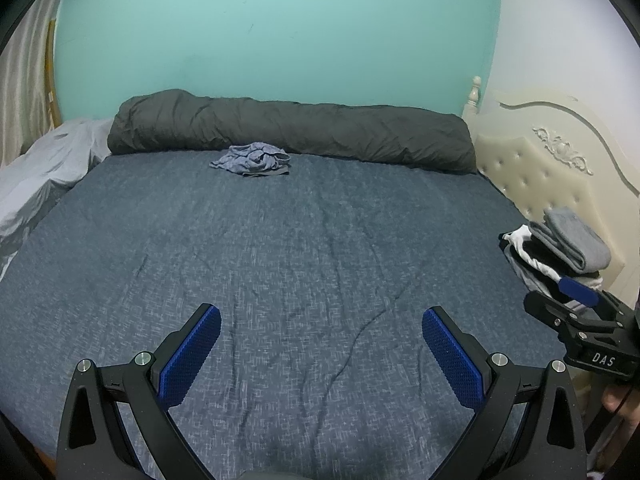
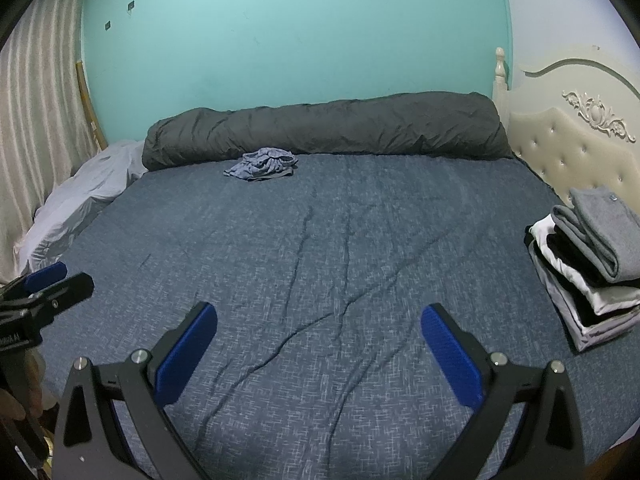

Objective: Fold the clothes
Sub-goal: 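Reach the left tool to the checked shirt and close on its fabric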

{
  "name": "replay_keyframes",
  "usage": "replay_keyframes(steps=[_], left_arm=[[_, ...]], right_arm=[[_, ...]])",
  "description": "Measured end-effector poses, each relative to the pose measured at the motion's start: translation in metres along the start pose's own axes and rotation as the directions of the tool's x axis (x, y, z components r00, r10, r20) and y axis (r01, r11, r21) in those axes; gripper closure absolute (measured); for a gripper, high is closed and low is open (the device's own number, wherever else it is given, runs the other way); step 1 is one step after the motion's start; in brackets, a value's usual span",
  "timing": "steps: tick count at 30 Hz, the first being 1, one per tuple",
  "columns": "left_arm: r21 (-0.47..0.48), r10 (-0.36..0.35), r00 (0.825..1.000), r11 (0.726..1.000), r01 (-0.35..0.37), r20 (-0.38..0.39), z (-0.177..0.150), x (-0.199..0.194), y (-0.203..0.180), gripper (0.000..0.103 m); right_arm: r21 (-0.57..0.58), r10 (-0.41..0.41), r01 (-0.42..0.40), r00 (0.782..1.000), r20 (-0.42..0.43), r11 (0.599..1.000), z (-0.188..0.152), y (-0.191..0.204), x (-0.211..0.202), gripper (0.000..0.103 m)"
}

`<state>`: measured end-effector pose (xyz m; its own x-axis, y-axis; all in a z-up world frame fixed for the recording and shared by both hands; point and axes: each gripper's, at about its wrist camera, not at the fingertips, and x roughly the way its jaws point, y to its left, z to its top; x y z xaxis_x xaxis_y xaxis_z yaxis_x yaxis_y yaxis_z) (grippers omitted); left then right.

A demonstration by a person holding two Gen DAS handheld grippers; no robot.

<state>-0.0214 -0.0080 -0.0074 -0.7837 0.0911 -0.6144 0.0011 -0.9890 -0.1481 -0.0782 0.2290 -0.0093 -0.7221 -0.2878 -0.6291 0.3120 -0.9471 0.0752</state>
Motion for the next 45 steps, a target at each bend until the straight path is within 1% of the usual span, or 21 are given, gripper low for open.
replay_keyframes(steps=[5,8,12,15,19,22,25,28,32,36,38,45], left_arm=[[-0.016,0.004,1.000,1.000,-0.004,-0.024,0.010,0.035,0.013,0.000],[-0.024,0.019,0.999,1.000,-0.019,-0.033,0.024,0.067,0.024,0.000],[-0.043,0.041,0.998,0.998,-0.043,-0.041,0.047,0.124,0.046,0.000],[-0.042,0.060,0.997,0.997,-0.063,-0.056,0.071,0.182,0.062,0.000],[-0.031,0.094,0.993,0.995,-0.097,-0.077,0.103,0.259,0.082,0.000],[-0.035,0.117,0.990,0.992,-0.119,-0.074,0.124,0.295,0.096,0.000],[-0.038,0.135,0.988,0.990,-0.139,-0.076,0.147,0.327,0.111,0.000],[-0.026,0.154,0.984,0.987,-0.157,-0.085,0.167,0.352,0.119,0.000],[0.004,0.155,0.984,0.988,-0.155,-0.092,0.191,0.381,0.125,0.000],[0.001,0.146,0.982,0.989,-0.147,-0.118,0.205,0.407,0.134,0.000],[-0.003,0.136,0.980,0.990,-0.138,-0.143,0.212,0.423,0.139,0.000],[-0.006,0.126,0.974,0.992,-0.130,-0.187,0.230,0.479,0.152,0.000]], right_arm=[[0.002,-0.002,0.002,1.000,-0.031,1.000,0.002,-0.010,0.031,0.000],[0.011,0.002,-0.001,0.999,-0.053,1.000,0.005,-0.018,0.059,0.000],[0.021,0.013,-0.011,0.998,-0.069,1.000,0.013,-0.031,0.111,0.000],[0.000,0.019,-0.019,0.998,-0.058,1.000,0.023,-0.036,0.147,0.000],[0.005,0.042,-0.042,0.996,-0.081,0.999,0.041,-0.044,0.204,0.000],[-0.009,0.036,-0.037,0.997,-0.075,0.999,0.057,-0.045,0.236,0.000],[0.007,0.038,-0.038,0.996,-0.079,0.999,0.074,-0.049,0.264,0.000],[0.029,0.041,-0.039,0.995,-0.090,0.999,0.088,-0.052,0.285,0.000],[0.039,0.039,-0.034,0.993,-0.109,0.999,0.106,-0.055,0.310,0.000],[0.056,0.029,-0.022,0.990,-0.136,0.998,0.119,-0.059,0.334,0.000],[0.064,0.027,-0.017,0.988,-0.150,0.998,0.122,-0.061,0.345,0.000],[0.063,0.016,-0.003,0.980,-0.199,0.998,0.129,-0.066,0.375,0.000]])
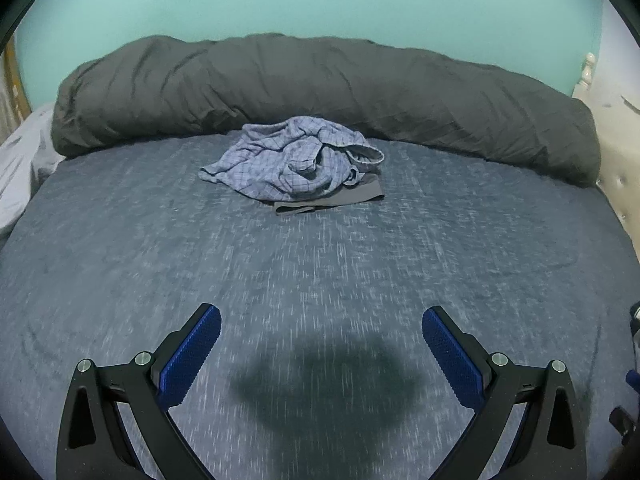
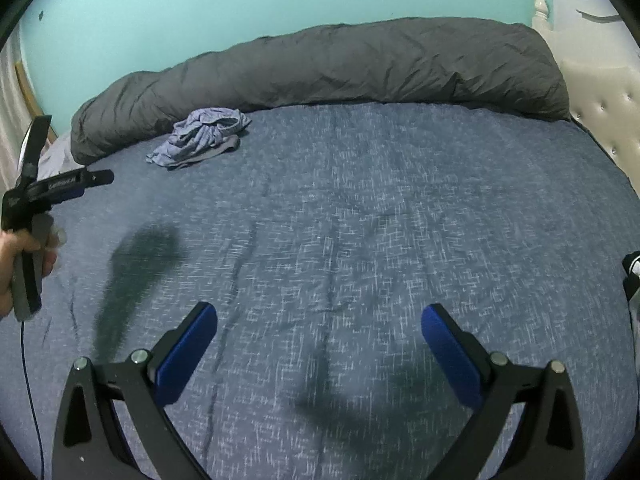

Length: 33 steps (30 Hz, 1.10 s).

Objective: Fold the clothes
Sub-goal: 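Reach the left tool to the checked shirt and close on its fabric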

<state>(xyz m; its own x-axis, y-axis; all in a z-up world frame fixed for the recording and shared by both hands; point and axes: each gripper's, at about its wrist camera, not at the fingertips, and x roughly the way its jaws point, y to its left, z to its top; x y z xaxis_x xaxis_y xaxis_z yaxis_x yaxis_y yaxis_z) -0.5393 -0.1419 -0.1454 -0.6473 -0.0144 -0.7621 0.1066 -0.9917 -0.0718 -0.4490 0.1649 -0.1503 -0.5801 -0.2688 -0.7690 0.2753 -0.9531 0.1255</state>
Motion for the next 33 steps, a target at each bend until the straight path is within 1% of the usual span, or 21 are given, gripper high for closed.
replay_keyframes(steps=[5,14,19,21,24,26,27,28,30,31,32,33], left_arm=[[0.000,-0.004,1.000,1.000,0.004,-0.018,0.024,0.037,0.005,0.000],[0.017,0.039,0.999,0.999,-0.039,-0.028,0.063,0.100,0.008,0.000],[0.015,0.057,0.997,0.998,-0.056,-0.042,0.077,0.130,0.010,0.001],[0.017,0.058,0.997,0.998,-0.057,-0.051,0.081,0.140,0.011,0.004],[0.039,0.067,0.996,0.997,-0.064,-0.055,0.086,0.152,0.008,0.007],[0.058,0.079,0.995,0.995,-0.076,-0.058,0.090,0.161,0.006,0.020],[0.055,0.081,0.995,0.995,-0.077,-0.066,0.092,0.165,0.007,0.033],[0.050,0.082,0.994,0.996,-0.079,-0.074,0.093,0.169,0.009,0.039],[0.025,0.069,0.993,0.997,-0.067,-0.093,0.094,0.176,0.014,0.042],[0.022,0.067,0.993,0.998,-0.065,-0.097,0.095,0.178,0.016,0.050],[0.022,0.066,0.993,0.998,-0.065,-0.101,0.096,0.180,0.018,0.056],[0.026,0.069,0.992,0.997,-0.066,-0.103,0.096,0.181,0.020,0.065]], right_arm=[[0.017,-0.003,0.004,0.999,-0.033,1.000,0.006,-0.006,0.019,0.000],[0.038,-0.009,0.013,0.996,-0.092,0.999,0.013,-0.024,0.058,0.000],[0.048,-0.010,0.015,0.995,-0.102,0.999,0.016,-0.033,0.069,0.000],[0.055,-0.006,0.012,0.994,-0.106,0.998,0.016,-0.036,0.073,0.000],[0.055,0.000,0.006,0.994,-0.111,0.998,0.016,-0.037,0.076,0.000],[0.056,0.004,0.002,0.994,-0.113,0.998,0.015,-0.038,0.078,0.000],[0.057,0.005,0.001,0.993,-0.114,0.998,0.015,-0.039,0.078,0.000],[0.057,0.005,0.002,0.993,-0.115,0.998,0.014,-0.039,0.079,0.000],[0.059,0.003,0.004,0.993,-0.118,0.998,0.011,-0.041,0.080,0.000],[0.060,0.002,0.005,0.993,-0.121,0.998,0.009,-0.041,0.081,0.000],[0.061,0.001,0.007,0.992,-0.126,0.998,0.007,-0.042,0.082,0.000],[0.063,0.001,0.008,0.991,-0.131,0.998,0.005,-0.043,0.083,0.000]])
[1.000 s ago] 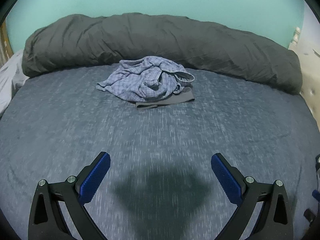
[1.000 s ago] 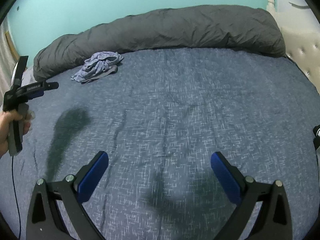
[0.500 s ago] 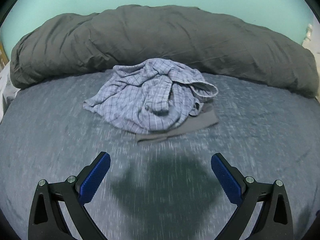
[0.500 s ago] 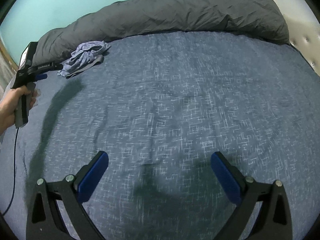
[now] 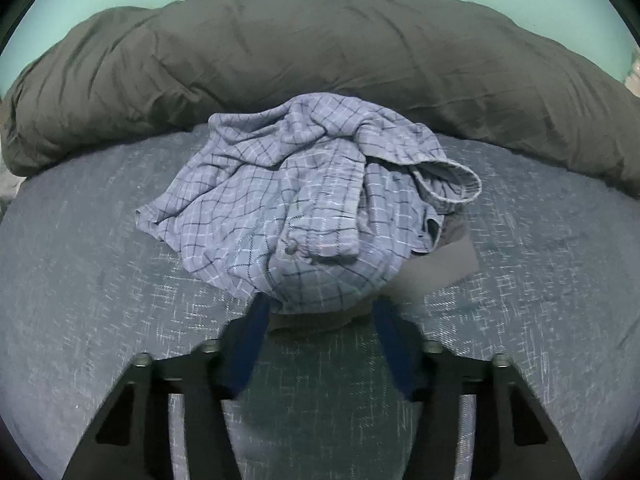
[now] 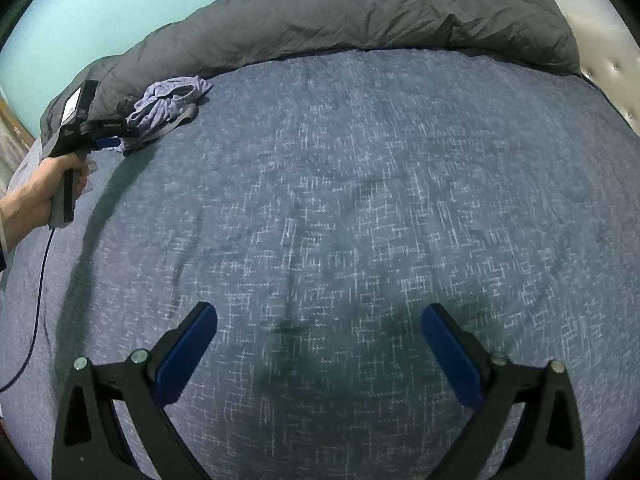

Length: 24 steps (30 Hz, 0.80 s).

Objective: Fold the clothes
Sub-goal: 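Reach the left tool to the checked shirt and close on its fabric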

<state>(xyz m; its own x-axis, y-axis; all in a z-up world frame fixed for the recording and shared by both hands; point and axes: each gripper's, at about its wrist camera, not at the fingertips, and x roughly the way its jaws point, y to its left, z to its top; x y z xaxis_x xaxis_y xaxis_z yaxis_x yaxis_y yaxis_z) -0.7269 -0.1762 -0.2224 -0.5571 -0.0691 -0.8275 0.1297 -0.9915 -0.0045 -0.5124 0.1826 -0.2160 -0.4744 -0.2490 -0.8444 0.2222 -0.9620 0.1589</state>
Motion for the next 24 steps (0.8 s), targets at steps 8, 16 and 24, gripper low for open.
replay_keyframes(steps=[8,16,24], left_arm=[[0.004,-0.054,0.998,0.999,0.054,0.008,0.001,-0.007,0.006,0.096],[0.035,-0.081,0.996,0.996,0.080,0.044,-0.010,-0.039,0.007,0.096],[0.042,-0.146,0.986,0.989,0.143,0.080,-0.035,-0.094,0.010,0.096]], right_arm=[[0.004,0.010,-0.010,0.999,-0.031,1.000,-0.012,0.005,0.004,0.000],[-0.002,0.020,-0.020,1.000,-0.013,1.000,-0.011,0.016,-0.005,0.000],[0.002,0.013,-0.013,0.999,0.039,1.000,-0.023,0.024,-0.034,0.000]])
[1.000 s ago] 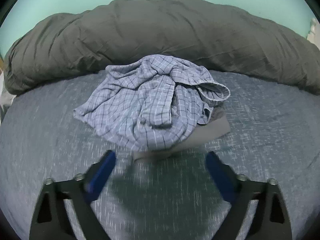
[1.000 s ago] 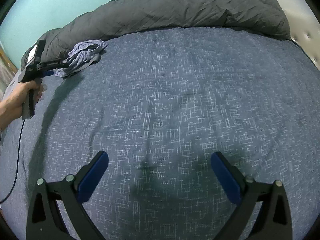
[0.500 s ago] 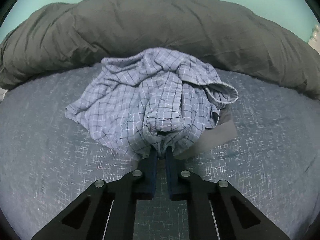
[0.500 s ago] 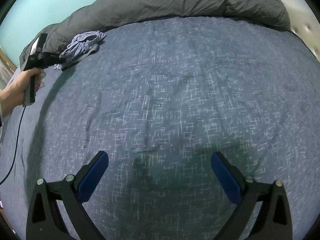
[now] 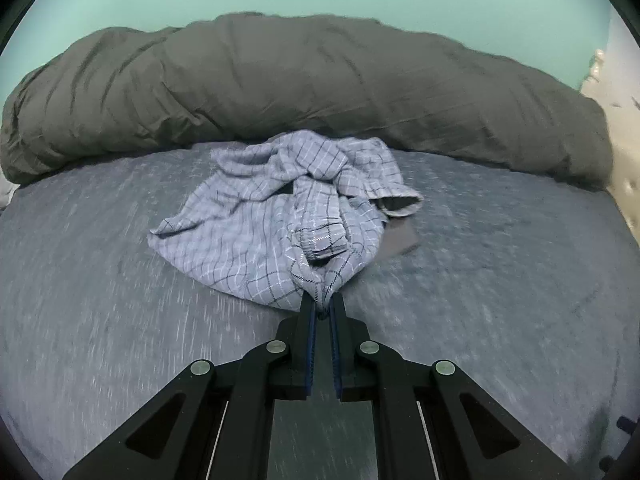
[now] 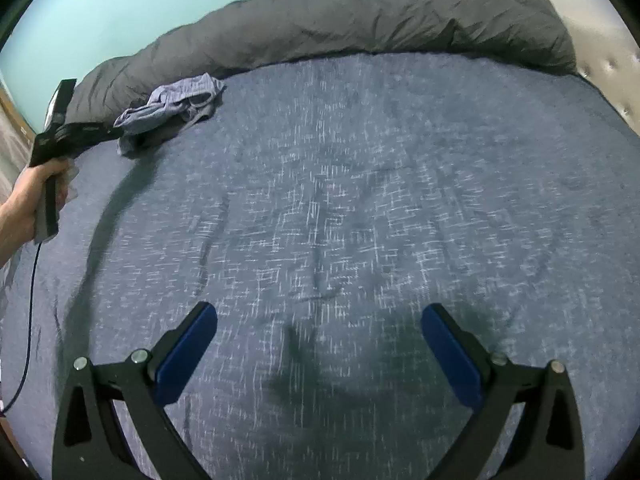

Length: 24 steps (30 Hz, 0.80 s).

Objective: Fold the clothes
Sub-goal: 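Pull the gripped checked shirt toward the bed center with the left tool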

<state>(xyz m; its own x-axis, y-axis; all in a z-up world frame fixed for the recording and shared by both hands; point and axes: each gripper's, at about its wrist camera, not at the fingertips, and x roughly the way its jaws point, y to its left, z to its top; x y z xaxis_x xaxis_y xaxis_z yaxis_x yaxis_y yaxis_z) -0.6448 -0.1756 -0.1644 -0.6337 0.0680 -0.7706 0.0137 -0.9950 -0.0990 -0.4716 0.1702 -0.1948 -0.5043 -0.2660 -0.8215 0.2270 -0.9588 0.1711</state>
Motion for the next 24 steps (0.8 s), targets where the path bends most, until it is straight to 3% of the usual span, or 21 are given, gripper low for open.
replay_keyframes(steps=[6,17,24], left_arm=[[0.031,-0.060,0.997,0.998,0.059,0.038,-0.041,-0.061,-0.023,0.096],[0.027,-0.171,0.980,0.985,0.169,0.103,-0.164,-0.165,-0.046,0.096],[0.005,-0.198,0.965,0.980,0.200,0.172,-0.227,-0.215,-0.056,0.096]], right_arm=[[-0.001,0.002,-0.002,0.999,0.038,1.000,-0.024,0.006,-0.029,0.000],[0.010,0.043,-0.045,0.992,0.123,0.999,-0.096,0.020,-0.072,0.000],[0.007,0.062,-0.064,0.983,0.172,0.998,-0.133,0.028,-0.095,0.000]])
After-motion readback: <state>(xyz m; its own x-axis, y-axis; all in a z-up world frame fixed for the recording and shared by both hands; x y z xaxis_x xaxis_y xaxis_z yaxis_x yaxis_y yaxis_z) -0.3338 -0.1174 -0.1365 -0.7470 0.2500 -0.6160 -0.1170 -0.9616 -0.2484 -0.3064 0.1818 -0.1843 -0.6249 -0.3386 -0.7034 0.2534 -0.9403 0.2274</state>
